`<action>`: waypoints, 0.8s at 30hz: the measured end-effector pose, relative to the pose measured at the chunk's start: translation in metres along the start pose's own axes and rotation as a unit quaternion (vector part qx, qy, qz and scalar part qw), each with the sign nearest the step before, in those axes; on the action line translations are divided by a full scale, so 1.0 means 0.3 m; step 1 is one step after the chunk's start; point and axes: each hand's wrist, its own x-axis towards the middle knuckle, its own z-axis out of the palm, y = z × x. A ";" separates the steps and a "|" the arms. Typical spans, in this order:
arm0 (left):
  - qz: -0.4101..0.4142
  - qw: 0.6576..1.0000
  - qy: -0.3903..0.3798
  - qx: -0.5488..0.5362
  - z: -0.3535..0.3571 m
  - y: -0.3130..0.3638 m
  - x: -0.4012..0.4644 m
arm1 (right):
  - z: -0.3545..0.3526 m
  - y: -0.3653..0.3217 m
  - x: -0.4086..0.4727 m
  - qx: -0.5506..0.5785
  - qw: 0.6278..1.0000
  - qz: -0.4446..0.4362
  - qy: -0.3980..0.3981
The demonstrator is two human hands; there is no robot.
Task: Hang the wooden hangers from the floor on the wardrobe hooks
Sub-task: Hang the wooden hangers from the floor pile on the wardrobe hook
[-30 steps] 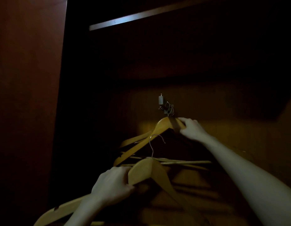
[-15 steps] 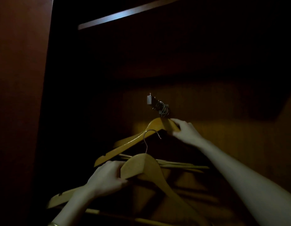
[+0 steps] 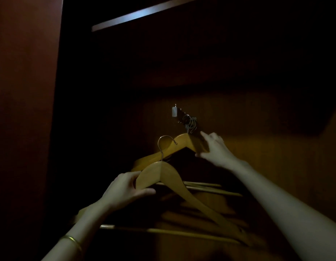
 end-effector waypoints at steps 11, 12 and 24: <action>0.019 0.996 0.004 -0.086 0.010 0.042 0.100 | -0.058 -0.123 -0.228 0.026 0.991 -0.060 -0.115; 0.019 0.995 -0.001 -0.102 0.011 0.047 0.101 | -0.048 -0.130 -0.238 0.015 0.991 -0.062 -0.118; -0.086 0.901 -0.238 -0.353 0.109 0.020 -0.104 | 0.133 -0.060 -0.398 0.049 0.983 0.010 -0.175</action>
